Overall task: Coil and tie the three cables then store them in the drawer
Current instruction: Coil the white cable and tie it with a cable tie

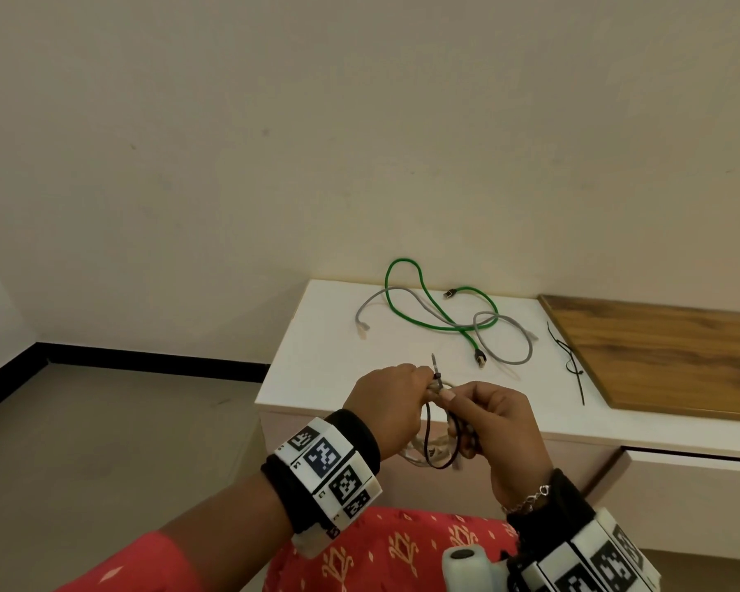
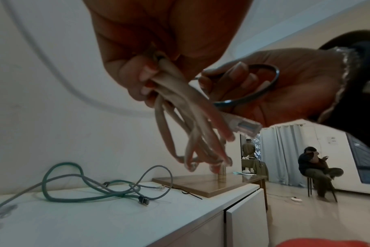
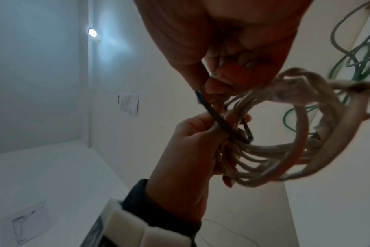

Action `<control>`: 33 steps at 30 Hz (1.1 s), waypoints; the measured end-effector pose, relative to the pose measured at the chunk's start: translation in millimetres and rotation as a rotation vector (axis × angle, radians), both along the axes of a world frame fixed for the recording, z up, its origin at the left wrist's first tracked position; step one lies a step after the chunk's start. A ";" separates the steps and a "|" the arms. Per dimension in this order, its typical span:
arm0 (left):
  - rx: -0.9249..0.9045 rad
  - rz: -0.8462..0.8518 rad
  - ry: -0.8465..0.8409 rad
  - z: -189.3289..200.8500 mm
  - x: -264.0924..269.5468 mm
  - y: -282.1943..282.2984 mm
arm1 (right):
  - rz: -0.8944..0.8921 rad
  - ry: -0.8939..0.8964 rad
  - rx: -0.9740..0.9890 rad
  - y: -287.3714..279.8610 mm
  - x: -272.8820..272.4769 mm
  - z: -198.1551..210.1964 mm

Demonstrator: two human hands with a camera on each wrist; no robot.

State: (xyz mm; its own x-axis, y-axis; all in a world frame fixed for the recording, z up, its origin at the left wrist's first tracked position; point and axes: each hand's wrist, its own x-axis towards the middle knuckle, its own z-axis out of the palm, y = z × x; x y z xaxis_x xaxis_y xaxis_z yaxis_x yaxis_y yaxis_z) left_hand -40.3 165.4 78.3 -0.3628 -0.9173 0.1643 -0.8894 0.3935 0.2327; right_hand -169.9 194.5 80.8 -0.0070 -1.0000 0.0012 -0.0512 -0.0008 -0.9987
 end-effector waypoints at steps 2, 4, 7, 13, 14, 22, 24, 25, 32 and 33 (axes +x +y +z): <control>-0.027 -0.027 -0.046 1.1 -1.5 3.1 | -0.012 0.068 -0.036 -4.2 -1.3 -0.1; -0.052 -0.042 -0.071 2.2 -0.9 4.4 | -0.022 0.171 -0.074 -8.3 -2.7 -0.3; -0.057 -0.046 -0.092 2.8 -0.3 5.5 | -0.086 0.340 -0.167 -14.8 -9.2 0.2; -0.055 -0.074 -0.116 0.6 -6.5 8.9 | 0.129 0.212 -0.104 -29.0 -19.4 6.9; -0.054 -0.074 -0.125 0.7 -7.4 9.6 | 0.117 0.207 -0.111 -30.9 -19.9 7.7; -0.131 -0.072 -0.095 3.3 -8.3 8.7 | 0.093 0.174 -0.124 -41.8 -20.7 11.8; -0.144 -0.094 -0.127 5.4 -8.3 8.9 | 0.104 0.147 -0.082 -44.2 -20.9 11.5; -0.128 -0.124 -0.145 6.6 -8.4 10.6 | 0.099 0.128 -0.063 -45.9 -21.6 11.1; -0.073 -0.257 -0.205 -5.2 -16.8 18.8 | -0.209 -0.056 -0.125 -76.7 -59.8 33.0; -0.033 -0.207 -0.188 -5.0 -17.0 17.0 | -0.242 -0.078 -0.192 -78.5 -66.3 40.3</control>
